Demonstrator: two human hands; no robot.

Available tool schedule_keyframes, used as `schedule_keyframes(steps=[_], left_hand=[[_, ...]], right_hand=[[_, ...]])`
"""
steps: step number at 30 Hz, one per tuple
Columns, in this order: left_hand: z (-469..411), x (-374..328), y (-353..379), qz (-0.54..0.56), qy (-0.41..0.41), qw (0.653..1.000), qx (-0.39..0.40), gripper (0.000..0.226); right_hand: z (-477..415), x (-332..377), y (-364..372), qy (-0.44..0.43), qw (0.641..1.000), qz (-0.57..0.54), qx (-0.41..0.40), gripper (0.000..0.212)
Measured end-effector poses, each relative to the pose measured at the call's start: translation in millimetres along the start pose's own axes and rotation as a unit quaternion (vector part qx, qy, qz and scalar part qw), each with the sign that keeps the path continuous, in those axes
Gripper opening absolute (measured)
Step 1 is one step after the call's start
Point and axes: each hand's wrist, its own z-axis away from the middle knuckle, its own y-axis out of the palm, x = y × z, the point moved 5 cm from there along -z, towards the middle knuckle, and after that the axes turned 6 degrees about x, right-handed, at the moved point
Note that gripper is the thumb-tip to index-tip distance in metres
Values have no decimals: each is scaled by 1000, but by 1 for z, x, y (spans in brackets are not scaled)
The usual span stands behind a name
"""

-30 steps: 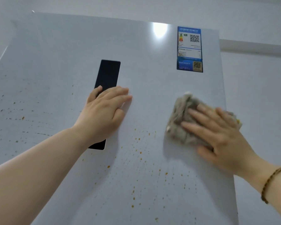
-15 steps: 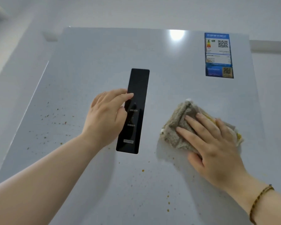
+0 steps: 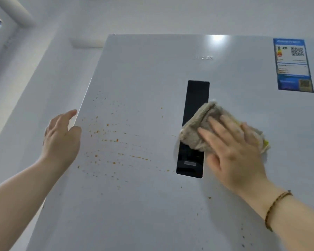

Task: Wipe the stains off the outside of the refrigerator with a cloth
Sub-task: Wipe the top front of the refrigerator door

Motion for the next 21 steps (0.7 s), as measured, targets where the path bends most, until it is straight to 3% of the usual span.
schedule_keyframes(steps=[5,7,12,15,17,19,21], left_hand=[[-8,25,4,65,-68,993,65,50],[-5,34,10,92,-91,986,102,52],[-4,43,12,113,-120,975,146,59],[-5,45,9,119,-125,972,158,73],[-3,44,7,129,-120,971,164,68],[-1,42,5,141,-114,971,158,54],[-2,45,5,145,-108,972,149,50]], right_hand=[[-29,-37,-11,218,975,-35,25,54],[-28,-27,-10,257,965,-52,14,55],[26,26,-9,175,980,-89,-36,47],[50,91,-5,-26,997,-61,-31,33],[43,118,5,-150,988,-28,-12,34],[6,119,12,-185,983,-3,-5,34],[-42,99,17,-134,990,40,-5,39]])
